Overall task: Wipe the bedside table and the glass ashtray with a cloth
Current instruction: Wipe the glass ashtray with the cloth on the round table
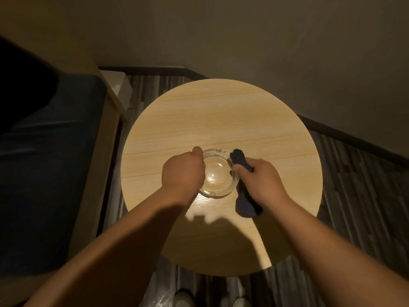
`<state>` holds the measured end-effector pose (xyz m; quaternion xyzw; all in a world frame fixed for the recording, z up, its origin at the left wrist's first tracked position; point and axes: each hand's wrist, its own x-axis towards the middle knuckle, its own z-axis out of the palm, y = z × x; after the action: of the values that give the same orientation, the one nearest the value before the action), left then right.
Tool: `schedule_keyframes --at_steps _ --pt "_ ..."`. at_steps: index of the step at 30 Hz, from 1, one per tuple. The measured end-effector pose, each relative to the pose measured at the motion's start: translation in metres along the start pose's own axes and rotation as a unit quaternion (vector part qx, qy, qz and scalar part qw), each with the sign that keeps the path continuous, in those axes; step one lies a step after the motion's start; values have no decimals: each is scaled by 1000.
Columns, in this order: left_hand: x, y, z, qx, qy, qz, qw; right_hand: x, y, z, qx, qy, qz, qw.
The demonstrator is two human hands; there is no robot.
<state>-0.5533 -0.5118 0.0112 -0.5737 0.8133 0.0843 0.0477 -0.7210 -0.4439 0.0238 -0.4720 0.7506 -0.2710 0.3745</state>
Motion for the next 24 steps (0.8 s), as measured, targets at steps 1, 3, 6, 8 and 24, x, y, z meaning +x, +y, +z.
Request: schedule_keyframes --at_steps 1,3,6,8,24 --pt "-1 2 -1 0 -5 -6 1000 -10 4 6 16 27 12 999" --pt "-4 4 -4 -8 -13 -26 1000 -25 7 19 53 70 31 996" --pt "-12 7 -5 -20 -23 -56 998 -28 7 30 87 88 58 991" --pt "-20 5 -6 -24 -39 -63 997 -20 6 25 86 74 55 992" --pt "-2 10 -5 33 -19 1 999 53 -27 -17 -96 -166 -64 979"
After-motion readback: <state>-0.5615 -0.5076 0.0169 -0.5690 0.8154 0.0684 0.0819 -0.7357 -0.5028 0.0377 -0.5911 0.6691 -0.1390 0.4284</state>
